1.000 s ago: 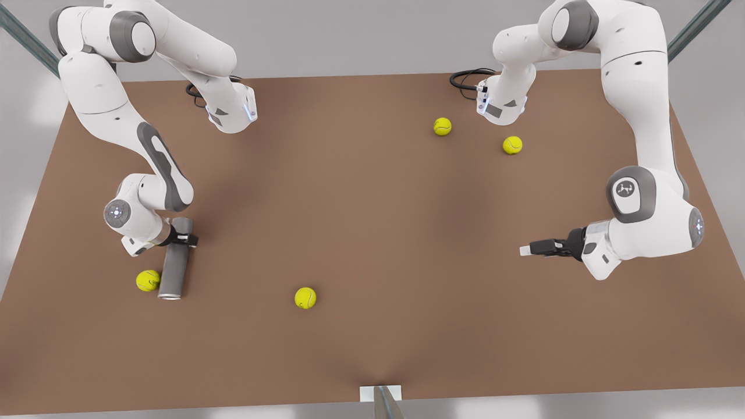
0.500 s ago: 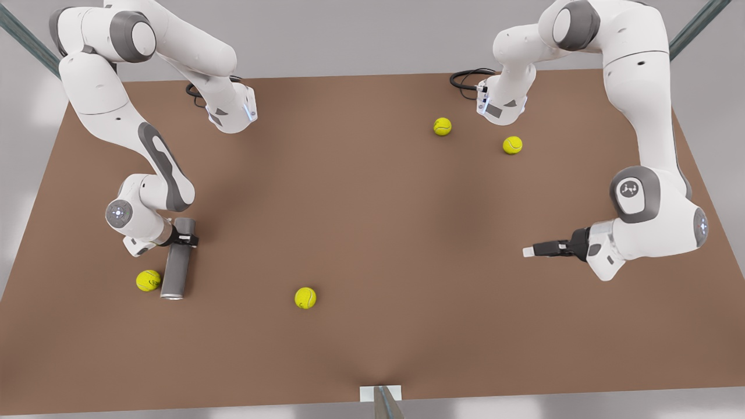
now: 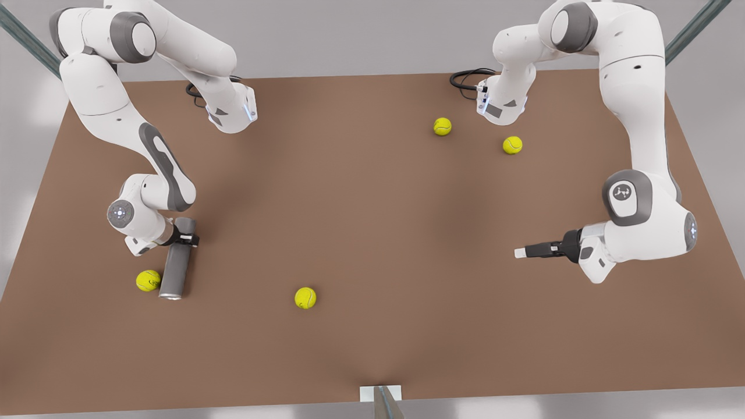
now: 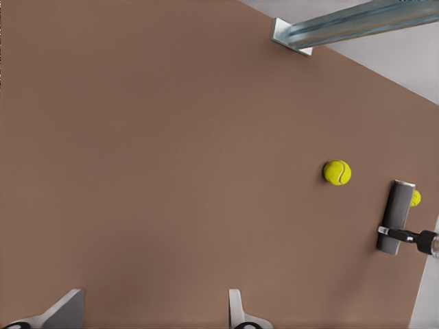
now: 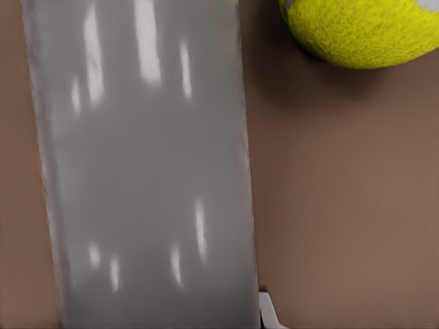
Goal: Put the tennis tube upright
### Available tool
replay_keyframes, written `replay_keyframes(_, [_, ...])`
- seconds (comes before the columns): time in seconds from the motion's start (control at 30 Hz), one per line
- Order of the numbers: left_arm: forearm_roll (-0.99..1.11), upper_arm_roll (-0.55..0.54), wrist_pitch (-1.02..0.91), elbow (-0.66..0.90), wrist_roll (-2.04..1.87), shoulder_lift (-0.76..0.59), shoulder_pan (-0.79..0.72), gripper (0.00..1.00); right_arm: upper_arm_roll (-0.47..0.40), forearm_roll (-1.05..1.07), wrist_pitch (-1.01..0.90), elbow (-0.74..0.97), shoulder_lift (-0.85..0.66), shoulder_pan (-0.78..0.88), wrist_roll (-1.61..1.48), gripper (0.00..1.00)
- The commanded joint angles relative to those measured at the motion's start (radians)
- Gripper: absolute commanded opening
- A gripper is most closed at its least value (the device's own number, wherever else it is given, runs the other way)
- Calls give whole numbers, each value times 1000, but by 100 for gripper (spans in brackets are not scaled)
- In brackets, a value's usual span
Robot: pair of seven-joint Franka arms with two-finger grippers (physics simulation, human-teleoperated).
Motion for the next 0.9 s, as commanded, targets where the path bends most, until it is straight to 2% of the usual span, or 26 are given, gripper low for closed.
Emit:
replay_keyframes(0.0, [0,0,-1,0,0,0,0,100,0,-1,0,0,2,0,1,75])
replay_keyframes(0.37, [3,0,-1,0,-6,-5,1,100,1,-1,-2,-2,-5,0,1,75])
replay_keyframes(0.53, [4,0,-1,0,-8,-11,0,100,29,1,-12,-32,-43,-14,2,75])
replay_keyframes(0.57, [3,0,-2,0,-8,-11,1,100,40,1,-14,-41,-54,-21,4,75])
replay_keyframes(0.63, [1,0,-5,0,-11,-16,1,100,118,1,-48,-58,-90,-86,4,75])
replay_keyframes(0.73, [3,0,-8,0,-15,-17,5,100,141,1,-80,-66,-147,-83,2,75])
replay_keyframes(0.87, [3,0,-10,0,-23,-20,0,100,238,19,-124,-64,-244,-81,4,75])
